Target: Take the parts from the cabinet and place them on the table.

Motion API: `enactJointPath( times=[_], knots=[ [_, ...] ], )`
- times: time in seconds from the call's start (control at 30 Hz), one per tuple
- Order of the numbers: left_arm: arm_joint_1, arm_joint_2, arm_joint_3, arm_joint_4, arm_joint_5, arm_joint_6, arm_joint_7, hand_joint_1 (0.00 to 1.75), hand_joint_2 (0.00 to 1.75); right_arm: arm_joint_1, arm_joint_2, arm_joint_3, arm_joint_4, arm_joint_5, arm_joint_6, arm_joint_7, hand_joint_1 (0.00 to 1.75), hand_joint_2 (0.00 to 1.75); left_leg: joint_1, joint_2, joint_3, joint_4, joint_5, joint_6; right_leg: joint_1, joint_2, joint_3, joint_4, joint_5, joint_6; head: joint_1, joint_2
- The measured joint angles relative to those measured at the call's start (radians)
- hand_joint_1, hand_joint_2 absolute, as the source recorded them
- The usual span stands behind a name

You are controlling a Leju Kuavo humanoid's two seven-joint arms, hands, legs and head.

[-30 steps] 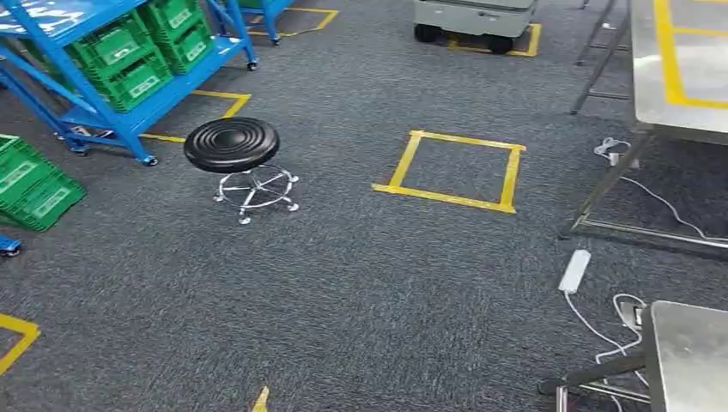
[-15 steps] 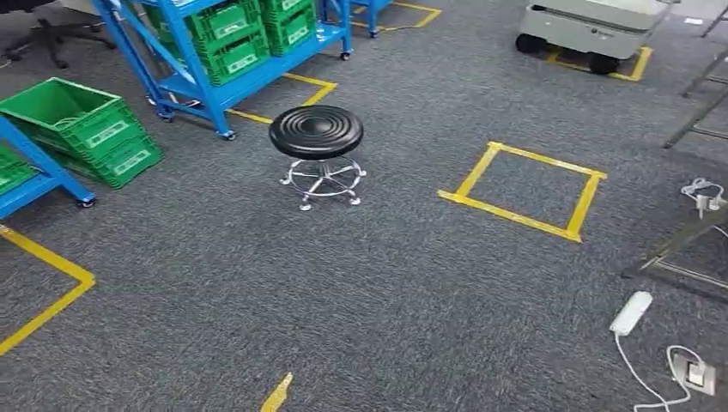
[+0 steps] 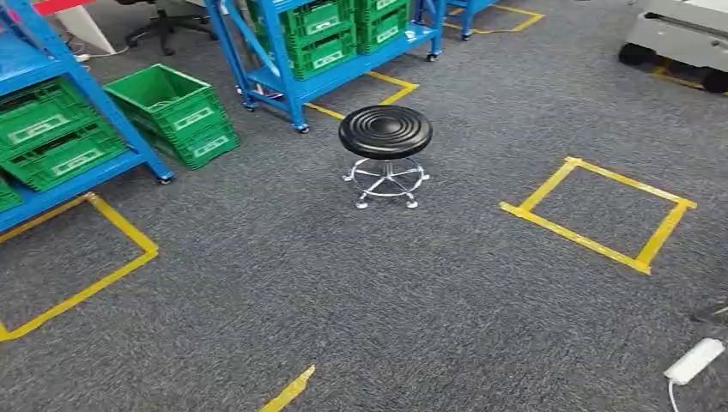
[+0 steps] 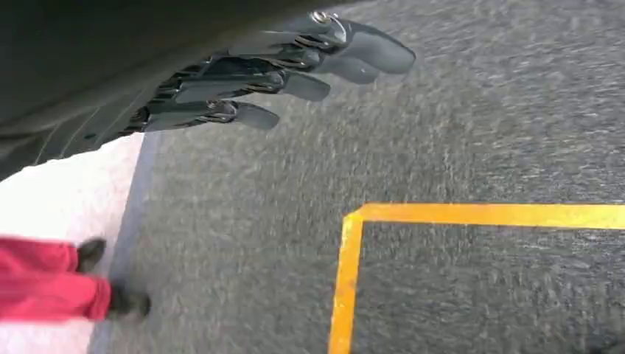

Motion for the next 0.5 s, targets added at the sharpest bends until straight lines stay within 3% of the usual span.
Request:
enactJointPath(
  times=[0.03,0.07,0.1,0.17,0.2,0.23,0.37,0.4,0.43,0.47,0.5],
  knots=[
    [-0.001,-0.001,-0.002,0.0,0.0,0.0,0.0,0.0,0.0,0.001,0.0,0.0,0.001,0.0,0.0,0.0,0.0,0.0,0.001,0.004,-0.035,0.072,-0.024,-0.002,0.001,-0.018,0.0,0.0,-0.002,-0.002,0.0,0.0],
    [0.001,-0.002,-0.003,0.0,0.0,0.0,0.0,0.0,0.0,0.001,0.0,0.0,0.002,0.0,0.0,0.0,0.0,0.0,0.001,0.005,-0.047,0.096,-0.02,-0.003,0.002,-0.035,0.002,0.0,-0.004,-0.003,0.0,0.0],
    [0.005,-0.002,-0.003,0.0,0.001,0.0,0.0,0.0,0.0,0.0,0.001,0.0,0.002,0.0,0.0,0.0,0.0,0.0,0.002,0.006,-0.033,0.071,0.008,-0.002,0.003,-0.049,0.005,0.001,-0.006,-0.002,0.0,0.0],
    [0.007,0.001,-0.005,0.0,0.006,0.0,0.0,0.0,0.0,-0.002,0.002,0.0,0.003,0.001,0.0,0.002,0.0,0.0,0.0,0.022,0.05,-0.084,0.097,0.004,0.003,-0.074,0.016,0.0,-0.012,0.002,0.0,0.0],
    [0.006,0.002,-0.006,0.0,0.006,0.0,0.0,0.0,0.0,-0.003,0.003,0.0,0.003,0.001,0.0,0.003,0.0,0.0,-0.003,0.058,0.097,-0.171,0.133,0.011,0.004,-0.085,0.022,0.0,-0.016,0.004,0.0,0.0],
    [0.003,0.003,-0.008,0.0,0.01,0.001,0.0,0.0,0.0,-0.002,0.004,0.0,0.004,0.002,0.0,0.003,0.0,0.0,-0.016,0.103,0.117,-0.211,0.118,0.015,0.012,-0.097,0.02,0.003,-0.022,0.012,0.0,0.0],
    [0.005,0.005,-0.017,0.0,0.032,0.006,0.0,0.0,0.0,-0.012,0.005,0.001,0.008,0.009,0.0,0.008,0.0,0.0,-0.016,0.059,0.112,-0.222,0.121,0.039,0.014,-0.143,0.043,-0.006,-0.029,0.033,-0.001,0.0],
    [0.006,0.005,-0.021,0.0,0.039,0.01,0.0,0.0,0.0,-0.014,0.005,0.001,0.008,0.011,-0.001,0.008,0.0,0.0,-0.006,0.05,0.119,-0.23,0.128,0.047,0.009,-0.108,0.033,0.002,-0.041,0.04,0.0,0.0],
    [0.005,0.007,-0.024,-0.001,0.044,0.016,0.0,0.0,0.0,-0.014,0.005,0.002,0.008,0.017,-0.002,0.007,0.0,0.0,-0.005,0.04,0.117,-0.23,0.129,0.051,0.007,-0.044,0.019,0.041,-0.068,0.042,0.006,0.0],
    [0.001,0.008,-0.029,-0.001,0.051,0.02,0.0,0.0,0.0,-0.012,0.005,0.004,0.008,0.021,-0.005,0.006,0.0,0.0,-0.004,0.028,0.115,-0.23,0.131,0.054,0.005,-0.018,-0.017,0.115,-0.108,0.044,0.009,0.0],
    [-0.002,0.007,-0.035,-0.001,0.052,0.02,0.0,0.0,0.0,-0.011,0.005,0.008,0.008,0.023,-0.011,0.006,0.0,0.0,-0.005,0.016,0.114,-0.23,0.13,0.056,0.005,-0.007,-0.06,0.202,-0.145,0.046,0.009,0.0]
  ],
)
